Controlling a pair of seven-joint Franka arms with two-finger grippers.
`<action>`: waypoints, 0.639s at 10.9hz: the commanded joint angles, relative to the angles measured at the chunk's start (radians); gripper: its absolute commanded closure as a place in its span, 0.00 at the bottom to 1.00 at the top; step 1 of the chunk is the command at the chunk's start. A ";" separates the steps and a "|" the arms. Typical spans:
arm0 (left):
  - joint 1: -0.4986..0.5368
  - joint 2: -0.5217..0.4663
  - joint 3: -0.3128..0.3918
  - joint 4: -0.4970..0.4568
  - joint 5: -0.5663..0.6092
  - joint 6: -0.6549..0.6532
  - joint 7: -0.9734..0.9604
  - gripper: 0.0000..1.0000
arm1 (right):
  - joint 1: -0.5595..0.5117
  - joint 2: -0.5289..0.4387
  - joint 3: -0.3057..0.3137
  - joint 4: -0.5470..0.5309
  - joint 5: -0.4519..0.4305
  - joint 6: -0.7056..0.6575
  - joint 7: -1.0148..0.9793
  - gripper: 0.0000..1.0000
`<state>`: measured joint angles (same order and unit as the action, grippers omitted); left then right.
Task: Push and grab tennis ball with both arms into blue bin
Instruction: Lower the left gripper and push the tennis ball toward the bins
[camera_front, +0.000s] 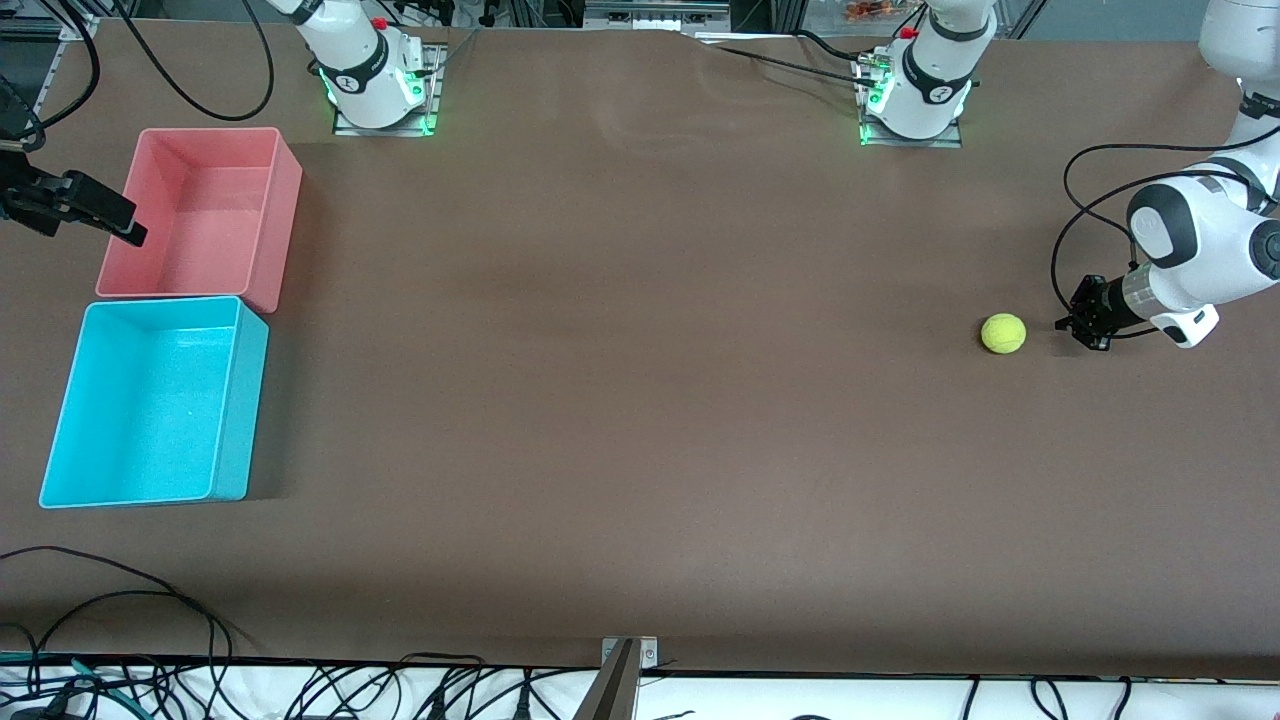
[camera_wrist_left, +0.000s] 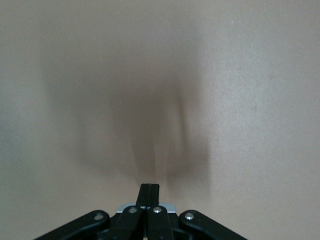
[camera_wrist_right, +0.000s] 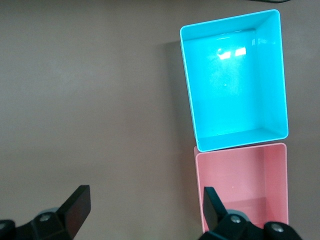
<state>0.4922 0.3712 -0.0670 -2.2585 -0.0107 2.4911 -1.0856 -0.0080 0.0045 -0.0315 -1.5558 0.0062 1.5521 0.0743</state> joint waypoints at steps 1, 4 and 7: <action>-0.047 -0.014 -0.037 -0.038 0.005 0.014 -0.124 1.00 | 0.003 0.003 -0.008 0.022 0.020 -0.015 0.001 0.00; -0.047 -0.014 -0.254 -0.127 0.000 0.099 -0.436 1.00 | 0.003 0.003 -0.008 0.022 0.020 -0.015 -0.001 0.00; -0.087 0.012 -0.465 -0.083 -0.006 0.100 -0.841 1.00 | 0.003 0.003 -0.008 0.022 0.020 -0.015 0.001 0.00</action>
<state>0.4371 0.3765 -0.4270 -2.3642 -0.0111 2.5776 -1.6799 -0.0084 0.0045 -0.0317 -1.5556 0.0062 1.5522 0.0744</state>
